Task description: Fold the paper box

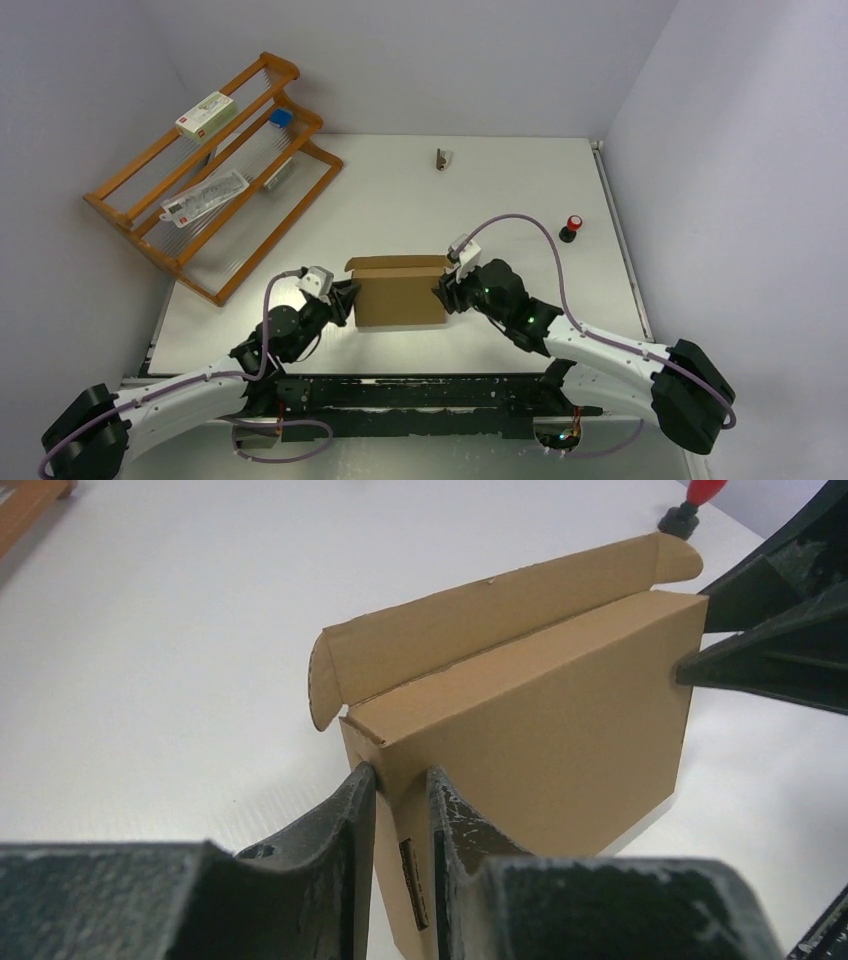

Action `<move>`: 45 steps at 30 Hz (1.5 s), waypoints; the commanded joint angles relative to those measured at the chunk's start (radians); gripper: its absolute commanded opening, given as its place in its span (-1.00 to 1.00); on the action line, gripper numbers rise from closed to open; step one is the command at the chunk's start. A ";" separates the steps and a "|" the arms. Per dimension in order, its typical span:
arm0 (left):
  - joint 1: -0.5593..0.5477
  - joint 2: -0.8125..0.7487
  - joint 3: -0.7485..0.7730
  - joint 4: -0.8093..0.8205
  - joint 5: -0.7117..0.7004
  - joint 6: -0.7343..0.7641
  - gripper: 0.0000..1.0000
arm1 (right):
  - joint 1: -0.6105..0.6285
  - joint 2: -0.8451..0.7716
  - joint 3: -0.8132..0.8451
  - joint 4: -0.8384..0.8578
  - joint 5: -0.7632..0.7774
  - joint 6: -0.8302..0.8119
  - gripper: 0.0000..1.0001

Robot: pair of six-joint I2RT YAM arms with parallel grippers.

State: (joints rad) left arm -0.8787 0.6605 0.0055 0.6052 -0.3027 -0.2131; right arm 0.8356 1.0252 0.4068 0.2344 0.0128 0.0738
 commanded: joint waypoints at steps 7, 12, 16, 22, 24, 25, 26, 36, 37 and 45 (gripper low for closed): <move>-0.093 -0.069 -0.017 0.029 0.116 0.060 -0.54 | 0.183 -0.039 -0.025 0.092 -0.016 -0.065 -0.13; -0.093 0.032 0.046 0.069 0.082 0.105 -0.54 | 0.193 0.012 0.043 0.097 0.042 -0.137 -0.22; -0.092 0.087 0.088 0.014 0.002 0.073 -0.57 | 0.192 0.043 0.098 0.036 0.012 -0.080 -0.28; -0.093 0.132 0.181 -0.155 -0.107 0.048 -0.51 | 0.198 0.032 0.060 -0.062 -0.053 0.181 -0.29; -0.092 0.151 0.202 -0.174 -0.119 0.048 -0.51 | 0.198 0.012 0.039 -0.087 -0.056 0.247 -0.29; -0.092 0.163 0.209 -0.175 -0.129 0.050 -0.51 | 0.198 0.004 0.035 -0.104 -0.053 0.270 -0.29; -0.093 0.174 0.213 -0.170 -0.136 0.056 -0.51 | 0.197 -0.003 0.033 -0.116 -0.065 0.284 -0.29; -0.091 0.237 0.406 -0.461 -0.289 -0.156 0.01 | 0.134 0.063 0.164 -0.363 -0.078 0.359 0.27; -0.091 0.238 0.443 -0.552 -0.319 -0.232 0.10 | 0.097 0.082 0.188 -0.373 -0.103 0.335 0.37; -0.086 0.206 0.558 -1.081 -0.328 -0.610 0.64 | -0.096 0.366 0.355 -0.312 -0.350 0.301 0.56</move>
State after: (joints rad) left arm -0.9661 0.8955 0.5507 -0.1566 -0.6102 -0.6003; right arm 0.7860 1.2888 0.7105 -0.0956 -0.1867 0.3859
